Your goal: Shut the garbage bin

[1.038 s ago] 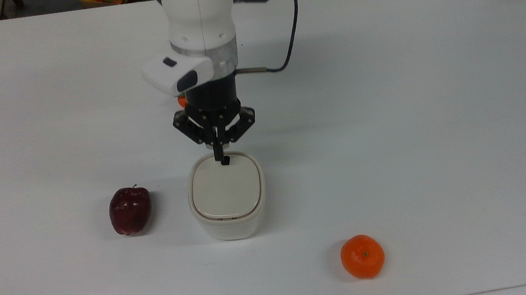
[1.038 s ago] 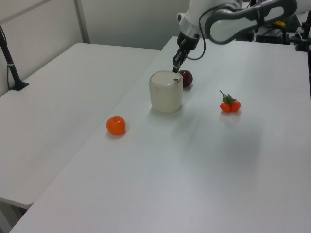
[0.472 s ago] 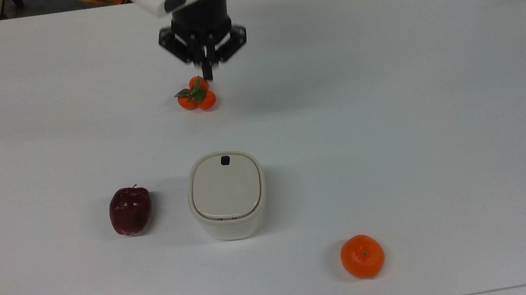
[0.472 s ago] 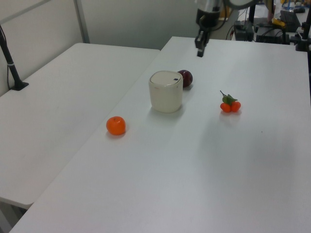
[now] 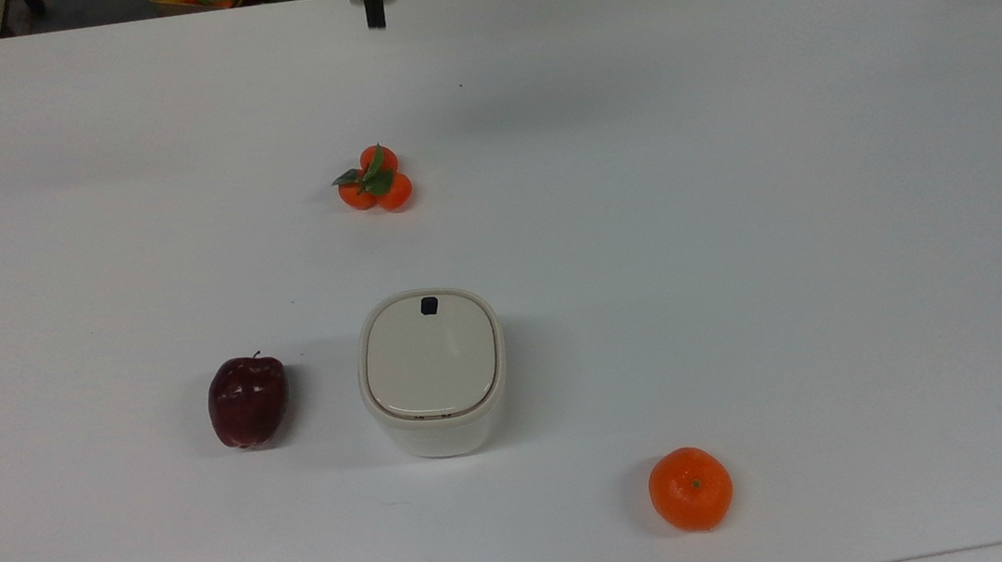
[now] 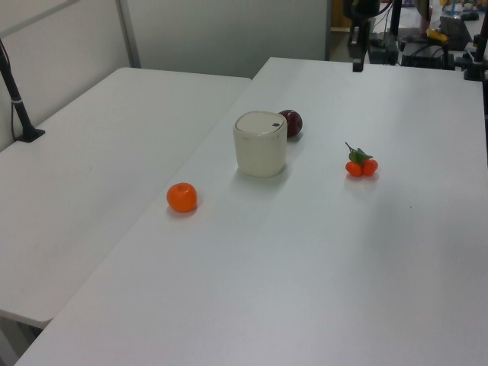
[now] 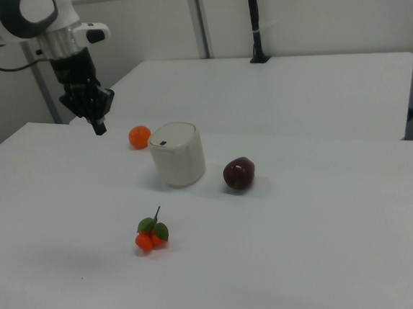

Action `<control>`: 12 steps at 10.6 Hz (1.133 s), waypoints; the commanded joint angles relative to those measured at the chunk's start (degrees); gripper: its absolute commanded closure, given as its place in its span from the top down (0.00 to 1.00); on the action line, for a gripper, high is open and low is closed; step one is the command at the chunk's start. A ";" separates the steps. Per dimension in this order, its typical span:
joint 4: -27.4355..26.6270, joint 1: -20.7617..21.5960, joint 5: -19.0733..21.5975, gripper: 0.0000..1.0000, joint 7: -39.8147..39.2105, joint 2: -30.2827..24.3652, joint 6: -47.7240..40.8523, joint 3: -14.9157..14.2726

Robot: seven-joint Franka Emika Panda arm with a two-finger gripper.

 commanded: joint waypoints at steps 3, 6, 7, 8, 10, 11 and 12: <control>-3.50 -0.10 -0.31 0.45 -0.93 -3.88 -1.36 -0.93; -3.58 -0.45 -0.39 1.00 -1.11 -4.06 -1.36 -1.01; -3.59 -0.80 -0.39 1.00 -1.11 -4.06 -1.27 -1.01; -3.50 -1.15 -0.39 1.00 -1.19 -4.06 -1.01 -1.01; -3.32 -0.98 -0.39 1.00 -0.84 -4.06 -0.65 -0.93; -3.24 -1.07 -0.39 1.00 -0.76 -4.06 -0.74 -1.01; -3.15 -1.07 -0.39 1.00 -0.67 -4.06 -0.74 -0.93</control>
